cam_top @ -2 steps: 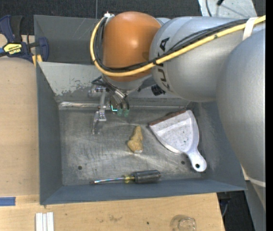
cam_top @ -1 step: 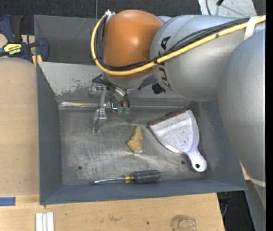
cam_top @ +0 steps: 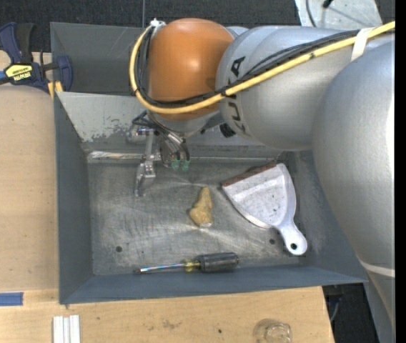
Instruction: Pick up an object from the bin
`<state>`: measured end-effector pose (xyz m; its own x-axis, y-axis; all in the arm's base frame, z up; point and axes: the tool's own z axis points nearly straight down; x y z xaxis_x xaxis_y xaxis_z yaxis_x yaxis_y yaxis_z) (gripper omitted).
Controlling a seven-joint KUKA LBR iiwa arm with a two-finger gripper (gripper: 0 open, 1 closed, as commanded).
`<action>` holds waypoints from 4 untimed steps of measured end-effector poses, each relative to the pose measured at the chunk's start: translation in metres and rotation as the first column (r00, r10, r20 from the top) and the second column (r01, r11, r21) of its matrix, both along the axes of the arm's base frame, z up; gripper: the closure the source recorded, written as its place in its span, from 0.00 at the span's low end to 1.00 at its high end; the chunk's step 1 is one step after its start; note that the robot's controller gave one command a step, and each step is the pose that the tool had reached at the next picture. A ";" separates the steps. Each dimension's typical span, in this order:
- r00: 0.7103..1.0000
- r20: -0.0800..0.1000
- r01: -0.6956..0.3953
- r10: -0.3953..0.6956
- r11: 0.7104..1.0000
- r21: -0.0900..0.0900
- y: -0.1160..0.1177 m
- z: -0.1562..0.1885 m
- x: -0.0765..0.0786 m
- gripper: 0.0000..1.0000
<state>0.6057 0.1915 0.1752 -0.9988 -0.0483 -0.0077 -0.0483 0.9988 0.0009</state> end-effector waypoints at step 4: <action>0.872 -0.007 -0.490 0.489 0.872 -0.002 0.028 -0.022 -0.008 0.00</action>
Offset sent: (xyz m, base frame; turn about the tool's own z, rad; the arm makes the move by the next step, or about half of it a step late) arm -0.0268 0.0177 -0.0189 -0.5161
